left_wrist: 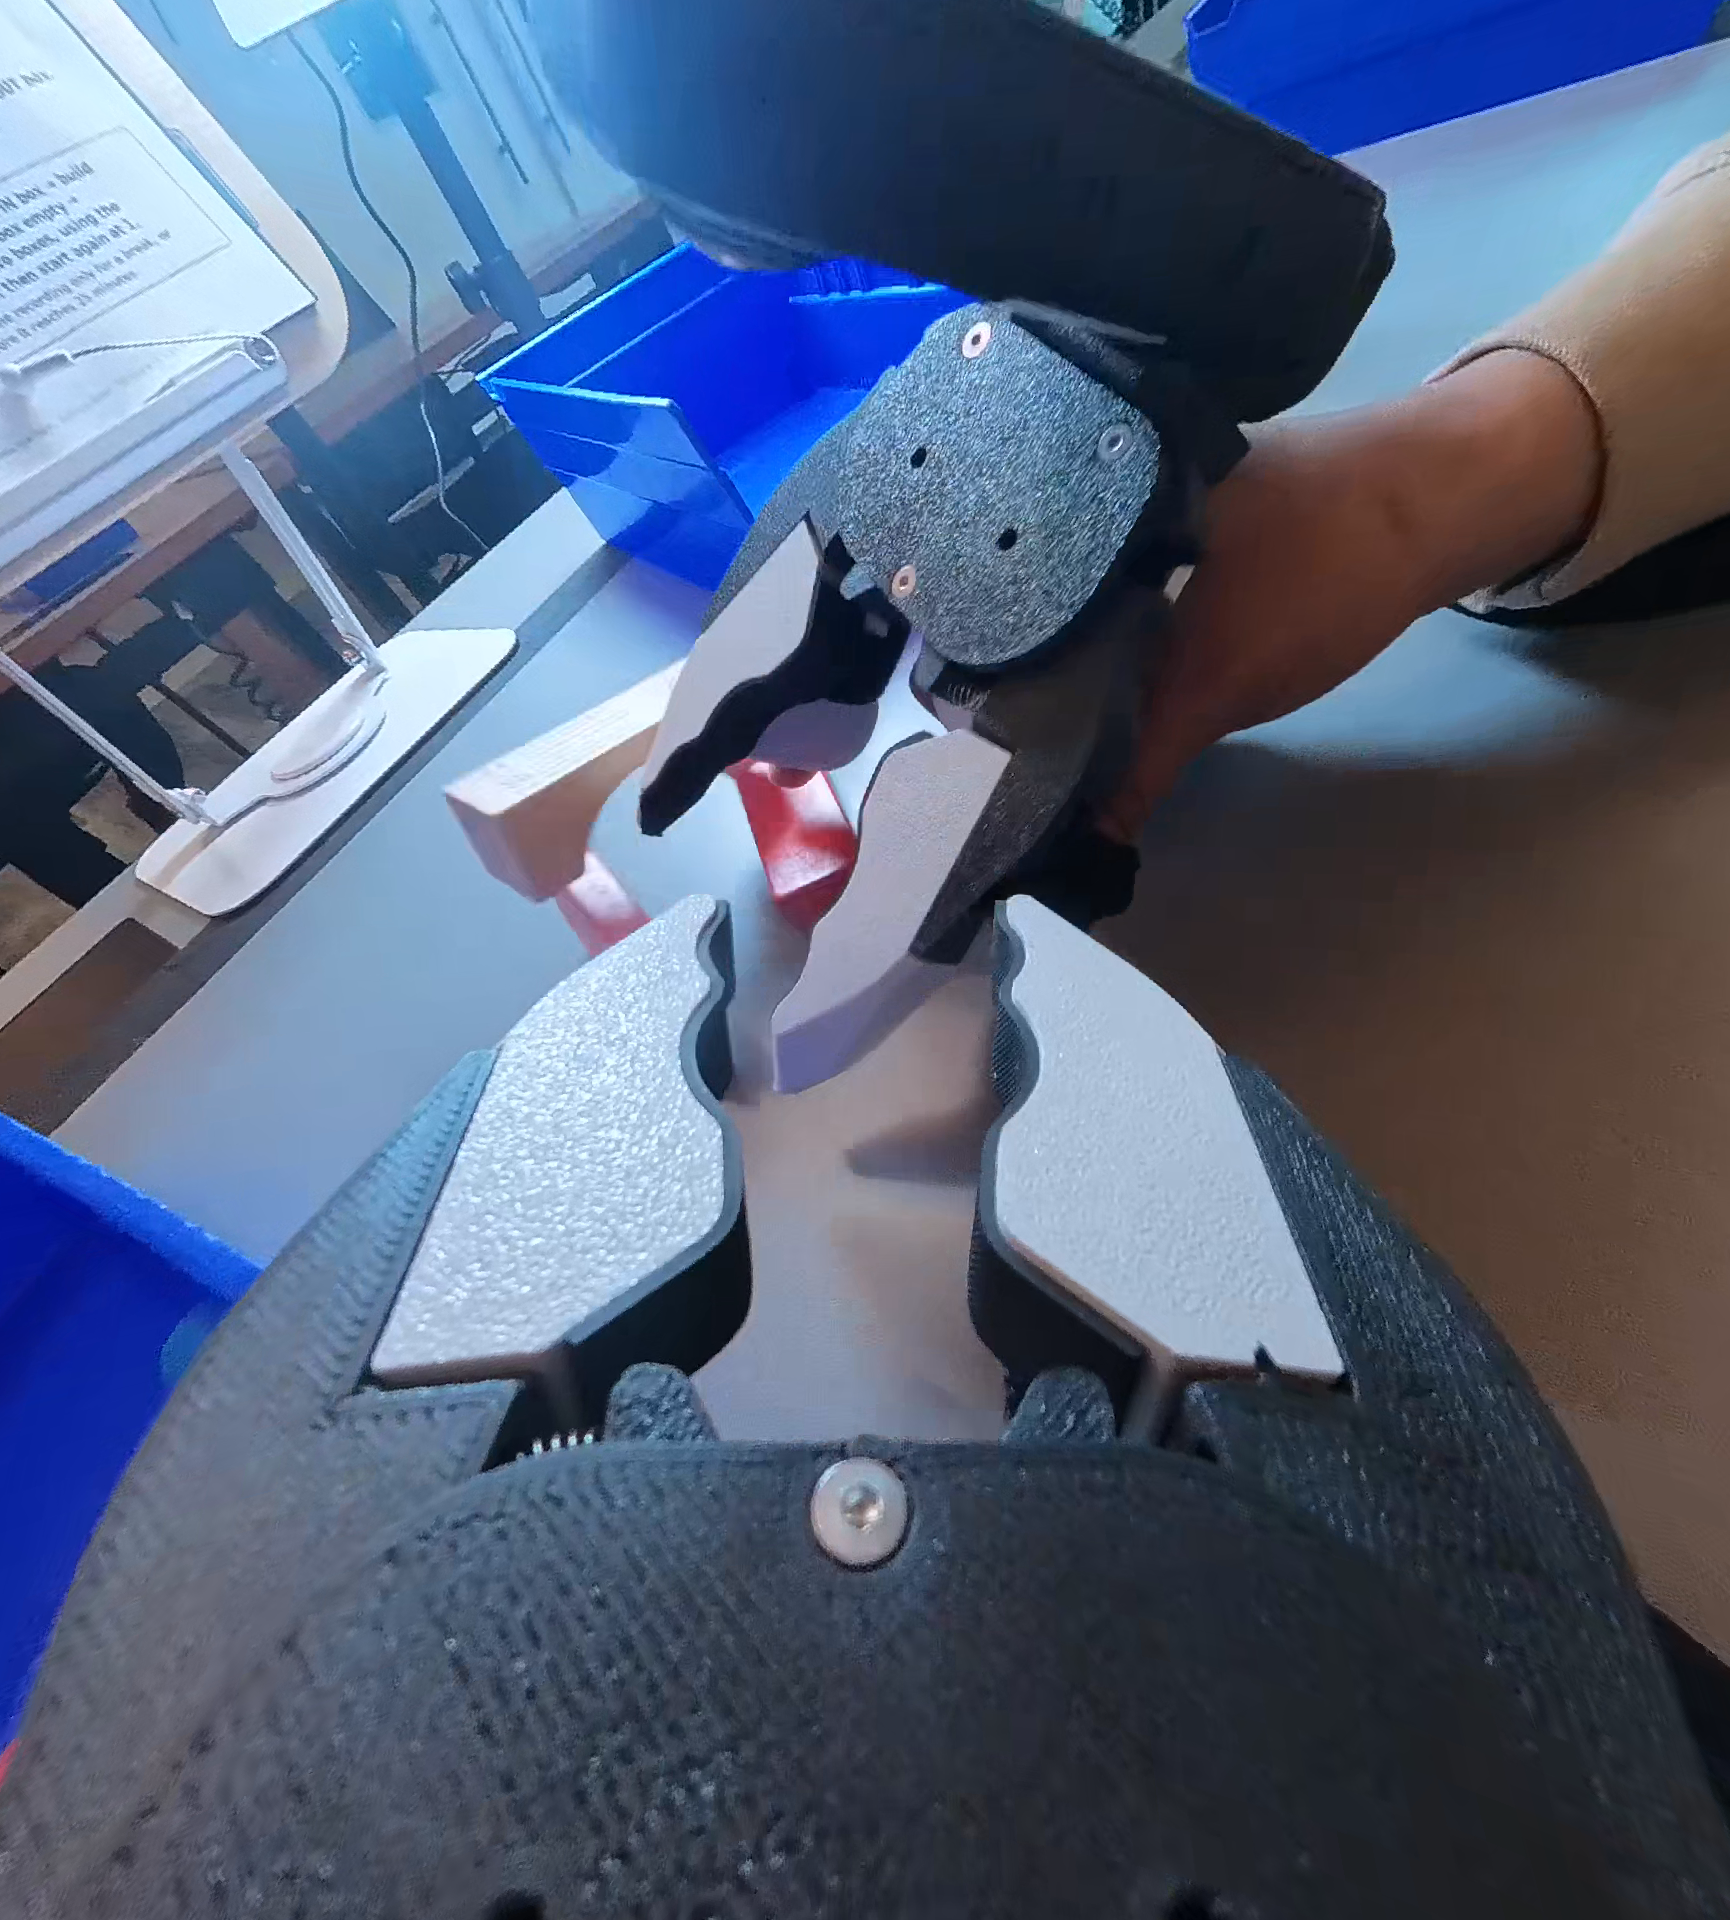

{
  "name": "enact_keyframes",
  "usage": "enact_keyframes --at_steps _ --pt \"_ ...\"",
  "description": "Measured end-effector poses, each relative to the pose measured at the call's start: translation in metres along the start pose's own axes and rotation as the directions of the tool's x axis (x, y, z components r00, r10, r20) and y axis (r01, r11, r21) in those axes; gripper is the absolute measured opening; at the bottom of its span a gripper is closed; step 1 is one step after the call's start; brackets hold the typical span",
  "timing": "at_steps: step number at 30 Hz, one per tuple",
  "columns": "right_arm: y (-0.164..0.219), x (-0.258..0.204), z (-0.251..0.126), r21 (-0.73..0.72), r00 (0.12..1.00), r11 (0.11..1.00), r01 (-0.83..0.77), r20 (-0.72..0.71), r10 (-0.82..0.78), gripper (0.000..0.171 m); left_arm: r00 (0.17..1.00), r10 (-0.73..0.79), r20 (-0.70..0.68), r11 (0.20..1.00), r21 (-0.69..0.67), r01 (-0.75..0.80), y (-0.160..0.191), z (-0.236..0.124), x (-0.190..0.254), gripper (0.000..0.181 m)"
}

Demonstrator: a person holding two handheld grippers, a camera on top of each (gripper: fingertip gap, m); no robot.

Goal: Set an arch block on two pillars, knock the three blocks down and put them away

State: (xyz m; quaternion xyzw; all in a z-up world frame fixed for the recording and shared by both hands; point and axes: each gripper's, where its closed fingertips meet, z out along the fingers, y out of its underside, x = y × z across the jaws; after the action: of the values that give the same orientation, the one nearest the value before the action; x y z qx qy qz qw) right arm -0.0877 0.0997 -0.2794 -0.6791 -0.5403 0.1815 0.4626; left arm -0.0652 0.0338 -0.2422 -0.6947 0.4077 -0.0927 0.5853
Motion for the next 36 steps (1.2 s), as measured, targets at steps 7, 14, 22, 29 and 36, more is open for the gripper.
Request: enact_keyframes --at_steps 7,14,22,29,36 --pt "0.003 0.012 -0.030 0.060 0.998 0.996 -0.061 0.012 0.061 0.078 1.000 -0.007 0.000 1.000 0.000 0.007 0.000 0.000 -0.001 0.048" --pt "0.004 0.027 -0.035 0.079 0.995 0.992 -0.098 0.001 0.098 0.078 1.000 -0.019 0.011 1.000 -0.009 0.019 0.002 0.001 -0.005 0.048" --pt "0.027 0.040 -0.029 -0.015 0.989 0.989 -0.150 -0.021 0.149 0.084 1.000 -0.027 0.014 1.000 -0.008 0.028 0.003 0.000 -0.007 0.048" --pt "0.064 0.050 -0.018 -0.193 0.960 0.941 -0.278 -0.089 0.266 0.102 1.000 -0.022 0.011 0.999 -0.023 0.022 0.006 0.002 -0.006 0.047" --pt "0.053 0.040 -0.001 -0.226 0.957 0.930 -0.290 -0.087 0.277 0.103 1.000 0.004 0.006 0.999 -0.032 -0.004 0.006 0.003 -0.004 0.046"
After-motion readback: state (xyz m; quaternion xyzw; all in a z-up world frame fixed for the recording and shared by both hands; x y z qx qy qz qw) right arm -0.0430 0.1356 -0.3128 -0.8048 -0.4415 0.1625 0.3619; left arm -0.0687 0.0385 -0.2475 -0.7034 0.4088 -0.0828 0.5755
